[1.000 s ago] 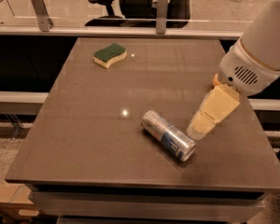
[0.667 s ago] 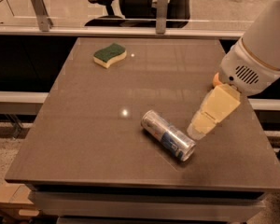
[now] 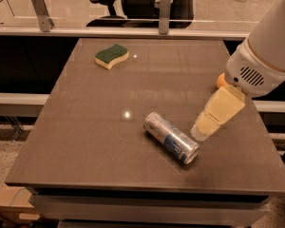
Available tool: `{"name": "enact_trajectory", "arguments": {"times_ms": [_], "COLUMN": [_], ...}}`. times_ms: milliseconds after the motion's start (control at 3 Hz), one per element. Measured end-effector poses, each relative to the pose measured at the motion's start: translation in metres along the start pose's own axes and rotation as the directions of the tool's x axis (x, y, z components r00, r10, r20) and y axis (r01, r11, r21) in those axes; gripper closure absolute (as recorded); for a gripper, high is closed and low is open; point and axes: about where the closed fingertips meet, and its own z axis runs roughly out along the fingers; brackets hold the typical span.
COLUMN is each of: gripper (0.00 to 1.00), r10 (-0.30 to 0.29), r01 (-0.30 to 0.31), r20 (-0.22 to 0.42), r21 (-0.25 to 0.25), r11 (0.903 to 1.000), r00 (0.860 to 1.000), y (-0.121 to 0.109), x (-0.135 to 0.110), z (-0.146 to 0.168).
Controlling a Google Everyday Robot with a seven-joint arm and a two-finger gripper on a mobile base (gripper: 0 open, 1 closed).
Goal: Move redbull can near sponge
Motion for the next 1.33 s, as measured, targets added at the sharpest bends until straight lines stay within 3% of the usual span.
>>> {"name": "enact_trajectory", "arguments": {"times_ms": [667, 1333], "gripper": [0.00, 0.00], "r10": [0.041, 0.009], "r01": [-0.041, -0.009], "r20": [-0.020, -0.059], "r21": [0.028, -0.004], "r11": [0.9988, 1.0000], "r00": [0.999, 0.998], "y": [0.014, 0.065], "x": [0.000, -0.013], "z": [0.020, 0.055]}}
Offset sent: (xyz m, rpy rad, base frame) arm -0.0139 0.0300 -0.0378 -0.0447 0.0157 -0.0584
